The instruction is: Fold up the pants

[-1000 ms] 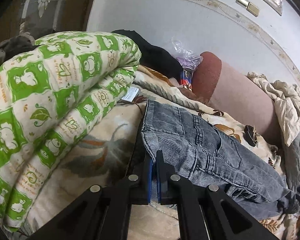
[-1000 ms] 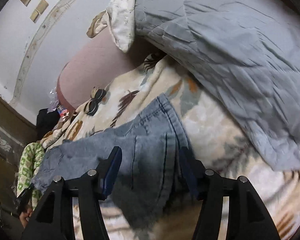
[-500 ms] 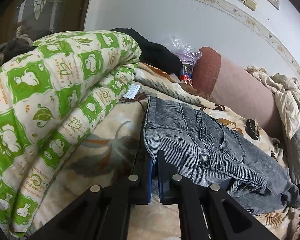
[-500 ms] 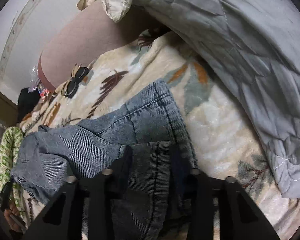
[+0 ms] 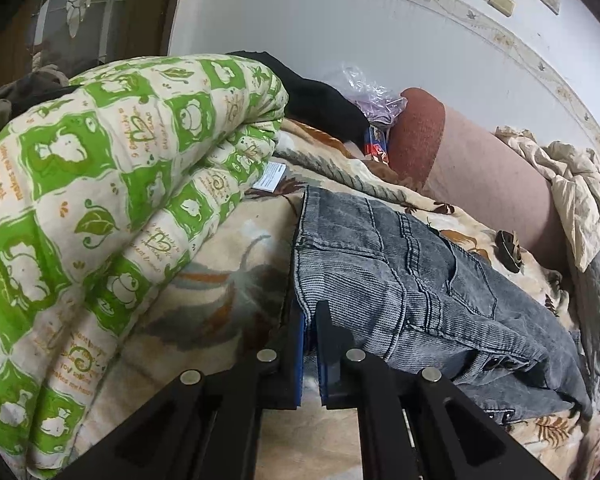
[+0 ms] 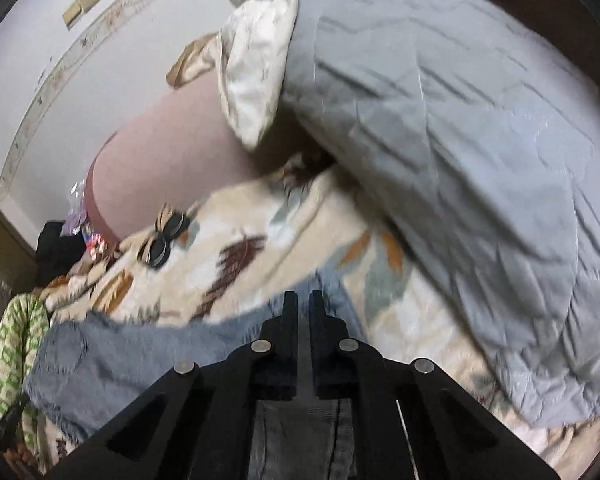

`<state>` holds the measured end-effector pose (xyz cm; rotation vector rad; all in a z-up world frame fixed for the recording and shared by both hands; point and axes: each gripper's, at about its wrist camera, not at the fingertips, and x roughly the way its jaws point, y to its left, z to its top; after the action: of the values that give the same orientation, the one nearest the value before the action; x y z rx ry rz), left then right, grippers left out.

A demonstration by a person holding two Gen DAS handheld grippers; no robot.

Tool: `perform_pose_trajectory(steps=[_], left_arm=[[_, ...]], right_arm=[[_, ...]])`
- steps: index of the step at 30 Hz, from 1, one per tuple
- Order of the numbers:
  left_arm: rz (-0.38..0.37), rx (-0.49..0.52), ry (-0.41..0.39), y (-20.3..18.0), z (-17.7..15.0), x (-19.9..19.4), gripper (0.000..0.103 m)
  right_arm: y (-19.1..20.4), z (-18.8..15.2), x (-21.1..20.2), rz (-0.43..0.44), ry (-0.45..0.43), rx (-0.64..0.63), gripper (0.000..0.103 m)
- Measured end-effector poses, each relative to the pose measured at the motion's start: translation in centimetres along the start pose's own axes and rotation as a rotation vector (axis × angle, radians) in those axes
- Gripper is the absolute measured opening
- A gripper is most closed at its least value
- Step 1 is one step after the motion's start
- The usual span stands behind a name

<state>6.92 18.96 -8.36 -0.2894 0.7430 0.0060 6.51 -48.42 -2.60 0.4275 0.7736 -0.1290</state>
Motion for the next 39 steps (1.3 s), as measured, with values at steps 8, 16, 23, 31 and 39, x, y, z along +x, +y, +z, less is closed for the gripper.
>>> perform_pose_trajectory(steps=[8, 16, 23, 31, 39], left_arm=[[-0.004, -0.012, 0.003, -0.1, 0.5, 0.4, 0.007], [0.000, -0.002, -0.001, 0.0, 0.2, -0.2, 0.008], [-0.011, 0.007, -0.006, 0.5, 0.3, -0.9, 0.008], [-0.045, -0.041, 0.021, 1.8, 0.5, -0.5, 0.008], [-0.038, -0.066, -0.035, 3.0, 1.1, -2.3, 0.003]], right_arm=[[-0.5, -0.6, 1.0, 0.049, 0.220, 0.040, 0.025], [-1.8, -2.8, 4.0, -0.050, 0.311, 0.051, 0.037], [-0.5, -2.1, 2.3, -0.070, 0.199, -0.022, 0.014], [1.9, -0.1, 0.6, -0.116, -0.023, -0.073, 0.014], [1.5, 0.5, 5.3, -0.204, -0.007, -0.088, 0.014]])
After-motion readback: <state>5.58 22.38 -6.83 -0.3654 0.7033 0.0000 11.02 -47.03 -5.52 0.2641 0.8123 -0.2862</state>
